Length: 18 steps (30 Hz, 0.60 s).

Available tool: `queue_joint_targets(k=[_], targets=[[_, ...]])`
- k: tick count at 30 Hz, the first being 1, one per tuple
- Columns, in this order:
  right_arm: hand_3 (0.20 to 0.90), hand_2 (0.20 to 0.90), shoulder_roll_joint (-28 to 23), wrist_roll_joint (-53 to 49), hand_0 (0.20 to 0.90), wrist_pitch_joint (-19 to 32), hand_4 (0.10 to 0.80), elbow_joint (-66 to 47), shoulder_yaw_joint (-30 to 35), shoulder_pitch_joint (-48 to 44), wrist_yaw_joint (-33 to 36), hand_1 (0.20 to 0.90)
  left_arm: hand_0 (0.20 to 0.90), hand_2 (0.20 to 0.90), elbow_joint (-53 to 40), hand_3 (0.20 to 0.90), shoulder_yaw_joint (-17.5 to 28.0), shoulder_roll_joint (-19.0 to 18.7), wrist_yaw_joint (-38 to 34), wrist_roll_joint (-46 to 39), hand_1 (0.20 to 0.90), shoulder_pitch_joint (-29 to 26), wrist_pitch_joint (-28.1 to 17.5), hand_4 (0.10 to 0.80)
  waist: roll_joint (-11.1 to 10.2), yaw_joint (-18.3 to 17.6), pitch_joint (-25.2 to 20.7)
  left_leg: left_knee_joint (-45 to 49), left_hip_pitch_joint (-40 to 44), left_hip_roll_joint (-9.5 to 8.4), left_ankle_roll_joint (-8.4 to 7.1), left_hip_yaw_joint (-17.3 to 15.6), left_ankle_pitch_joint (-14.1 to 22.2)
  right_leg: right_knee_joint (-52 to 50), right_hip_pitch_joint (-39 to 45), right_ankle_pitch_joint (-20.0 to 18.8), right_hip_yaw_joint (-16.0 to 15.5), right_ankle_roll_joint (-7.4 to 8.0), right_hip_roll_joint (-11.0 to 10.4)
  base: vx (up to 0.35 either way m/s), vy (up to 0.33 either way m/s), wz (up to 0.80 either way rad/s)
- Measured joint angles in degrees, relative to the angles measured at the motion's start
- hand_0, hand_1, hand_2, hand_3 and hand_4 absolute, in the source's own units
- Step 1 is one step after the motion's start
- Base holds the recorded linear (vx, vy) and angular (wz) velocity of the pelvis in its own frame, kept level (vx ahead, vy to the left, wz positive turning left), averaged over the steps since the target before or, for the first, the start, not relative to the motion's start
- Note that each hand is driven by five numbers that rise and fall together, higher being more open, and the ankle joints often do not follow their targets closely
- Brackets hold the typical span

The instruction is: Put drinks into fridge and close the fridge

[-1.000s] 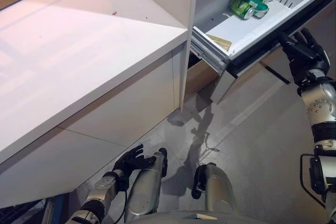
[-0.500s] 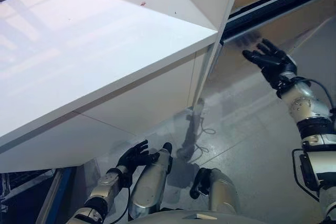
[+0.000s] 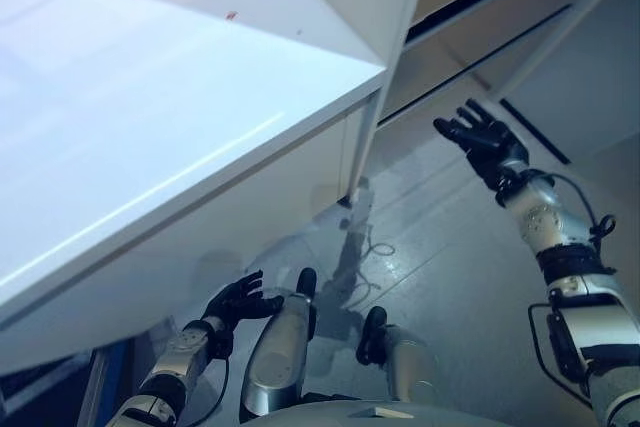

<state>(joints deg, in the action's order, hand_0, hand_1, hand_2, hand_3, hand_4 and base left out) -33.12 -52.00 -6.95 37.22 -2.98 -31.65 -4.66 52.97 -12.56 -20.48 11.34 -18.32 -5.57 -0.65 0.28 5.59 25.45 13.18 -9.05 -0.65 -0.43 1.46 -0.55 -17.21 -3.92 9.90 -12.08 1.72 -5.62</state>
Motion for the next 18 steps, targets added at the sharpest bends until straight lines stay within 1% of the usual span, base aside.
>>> queue_joint_targets(k=[2,4,5,8,9,13,15,18], targets=[[0.900,0.900,1.46,0.83,0.900,-0.14,0.800,-2.04,0.32,3.94,-0.81,0.900,0.900,0.900,-0.01,0.900,0.22,-0.34,-0.03,0.52,0.900,0.73,1.06,0.800,-0.80,-0.64,-0.88,-3.42,2.14,0.41,0.30,-1.45,-0.94,4.50,2.06,-2.28,0.96,0.42,0.48,0.015,-0.013,-0.35],[0.900,0.900,4.12,2.30,0.900,-0.72,0.800,-2.34,0.33,8.58,-1.24,0.900,0.900,0.900,0.06,0.900,0.94,-0.41,0.21,1.14,0.900,1.80,2.39,0.800,-2.07,-1.50,-3.01,-6.49,4.23,0.40,0.41,-2.40,-1.67,8.32,4.05,-3.75,1.64,0.74,0.74,0.004,-0.012,-0.27],[0.900,0.900,5.81,3.95,0.900,-1.68,0.800,-2.15,0.22,12.57,-1.96,0.900,0.900,0.900,0.06,0.900,1.05,-0.28,0.43,1.40,0.900,2.73,2.95,0.800,-2.85,-1.66,-5.13,-7.96,5.53,0.34,0.42,-3.11,-1.71,10.12,5.18,-4.15,2.19,0.91,0.78,-0.027,-0.009,-0.20],[0.900,0.900,9.89,8.15,0.900,-2.21,0.800,1.69,-0.13,19.96,-4.37,0.900,0.900,0.900,0.06,0.900,1.14,-0.11,0.94,1.51,0.900,4.86,3.09,0.800,-3.95,-2.85,-9.76,-10.88,8.70,0.05,0.41,-3.43,-1.80,13.71,8.52,-4.76,2.20,1.17,0.88,-0.041,-0.005,-0.08],[0.900,0.900,10.40,8.51,0.900,-2.26,0.800,2.97,-0.33,21.18,-4.86,0.900,0.900,0.900,0.12,0.900,1.13,0.03,1.16,1.51,0.900,4.99,3.19,0.800,-3.94,-3.08,-10.60,-11.41,9.35,0.02,0.37,-3.56,-1.83,14.19,9.05,-4.77,2.28,1.18,0.88,-0.030,-0.003,-0.05],[0.900,0.900,14.38,11.22,0.900,-2.06,0.800,14.63,-0.28,25.68,-5.98,0.900,0.900,0.900,2.31,0.900,1.23,1.28,1.71,1.49,0.900,5.40,3.34,0.800,-3.76,-4.29,-15.41,-14.02,12.70,-0.29,0.09,-3.90,-2.01,16.27,11.98,-4.79,2.48,1.21,1.16,-0.025,0.001,-0.06],[0.900,0.900,15.74,12.87,0.900,-1.71,0.800,20.04,-0.36,27.80,-6.02,0.900,0.900,0.900,4.69,0.900,1.27,2.26,1.82,1.50,0.900,5.41,3.38,0.800,-3.42,-4.60,-17.73,-15.35,13.71,-0.07,-0.20,-4.32,-2.21,16.86,12.36,-4.80,2.98,1.20,1.46,-0.003,0.000,-0.10],[0.900,0.900,17.59,12.85,0.900,-1.18,0.800,25.88,-0.06,30.08,-5.63,0.900,0.900,0.900,8.08,0.900,2.35,3.35,2.11,1.50,0.900,6.27,3.34,0.800,-2.99,-5.86,-19.10,-16.62,15.52,0.50,-0.42,-4.89,-2.47,17.48,13.40,-4.88,3.53,1.06,1.81,0.007,0.009,-0.10]])
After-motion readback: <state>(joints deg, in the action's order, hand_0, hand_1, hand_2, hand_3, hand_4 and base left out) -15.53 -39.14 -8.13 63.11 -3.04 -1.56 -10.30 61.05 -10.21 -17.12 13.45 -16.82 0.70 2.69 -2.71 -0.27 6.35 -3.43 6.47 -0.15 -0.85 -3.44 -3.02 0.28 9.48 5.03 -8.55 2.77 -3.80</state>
